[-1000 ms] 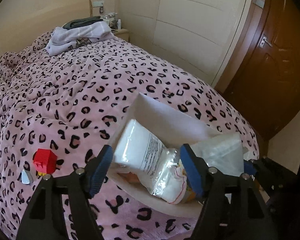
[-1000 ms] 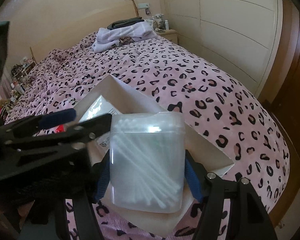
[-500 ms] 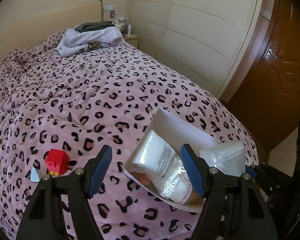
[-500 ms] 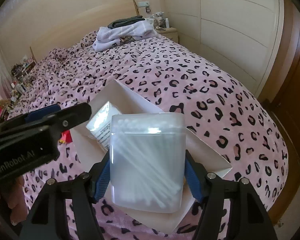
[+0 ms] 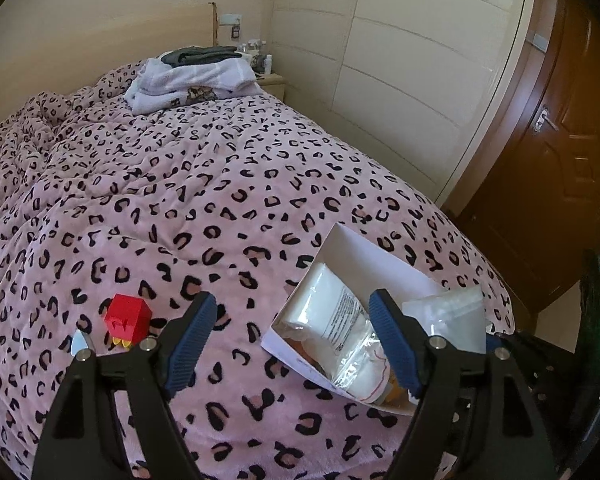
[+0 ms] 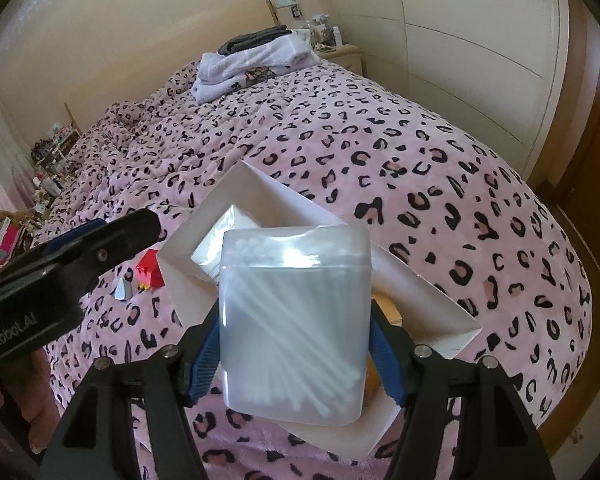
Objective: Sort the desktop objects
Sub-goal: 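Lower both held items into the paper box and open both tools, then withdraw both tools from the box back over the red block and blue triangle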
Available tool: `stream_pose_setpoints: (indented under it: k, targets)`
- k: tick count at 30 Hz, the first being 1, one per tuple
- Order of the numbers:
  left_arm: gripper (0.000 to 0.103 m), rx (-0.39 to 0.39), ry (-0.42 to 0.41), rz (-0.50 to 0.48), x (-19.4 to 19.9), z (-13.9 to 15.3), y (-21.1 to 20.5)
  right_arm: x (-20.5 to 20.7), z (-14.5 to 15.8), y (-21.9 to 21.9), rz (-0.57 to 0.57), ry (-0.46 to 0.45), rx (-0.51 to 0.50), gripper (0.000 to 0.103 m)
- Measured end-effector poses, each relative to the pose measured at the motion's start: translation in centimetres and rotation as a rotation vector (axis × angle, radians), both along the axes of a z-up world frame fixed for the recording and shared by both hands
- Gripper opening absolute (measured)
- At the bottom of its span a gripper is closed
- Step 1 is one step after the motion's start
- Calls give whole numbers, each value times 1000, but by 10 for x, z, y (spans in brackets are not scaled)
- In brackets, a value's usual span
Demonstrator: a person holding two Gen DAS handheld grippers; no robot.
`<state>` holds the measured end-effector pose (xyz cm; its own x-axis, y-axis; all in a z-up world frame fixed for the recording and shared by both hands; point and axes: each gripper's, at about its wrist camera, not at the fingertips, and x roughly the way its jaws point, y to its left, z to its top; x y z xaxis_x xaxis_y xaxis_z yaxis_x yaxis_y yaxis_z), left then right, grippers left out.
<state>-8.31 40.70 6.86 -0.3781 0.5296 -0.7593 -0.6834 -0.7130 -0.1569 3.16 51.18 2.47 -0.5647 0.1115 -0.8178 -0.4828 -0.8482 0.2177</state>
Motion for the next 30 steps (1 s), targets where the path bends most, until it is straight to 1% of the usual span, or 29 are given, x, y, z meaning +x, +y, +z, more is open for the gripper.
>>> stream_pose_setpoints:
  k: [2, 5, 8, 9, 10, 12, 14, 21, 25, 30]
  targets:
    - [80, -5, -1, 2, 0, -1, -1, -1, -2, 2, -9, -10, -26, 67]
    - [80, -3, -3, 3, 0, -2, -2, 0, -5, 6, -14, -1, -75, 67]
    - [80, -4, -2, 4, 0, -2, -2, 2, -4, 7, -23, 12, -91, 68]
    - [80, -3, -3, 5, 0, -2, -3, 3, -3, 8, -24, 21, -97, 72]
    - [80, -2, -3, 5, 0, -2, -3, 4, -1, 8, -26, 33, -104, 80]
    - [80, 7, -9, 5, -1, -1, -4, 5, 5, 8, -29, 52, -89, 84]
    - [80, 10, -11, 7, -1, 0, -5, 6, 9, 7, -29, 49, -62, 84]
    - [80, 18, 1, 17, 2, 7, -14, 9, 15, 7, -37, 55, -70, 84]
    - [80, 29, 22, 45, 7, 19, -34, 12, 24, -2, -29, 59, -50, 84]
    - [80, 38, 48, 120, 15, 32, -85, 19, 41, -24, 3, 85, -27, 84]
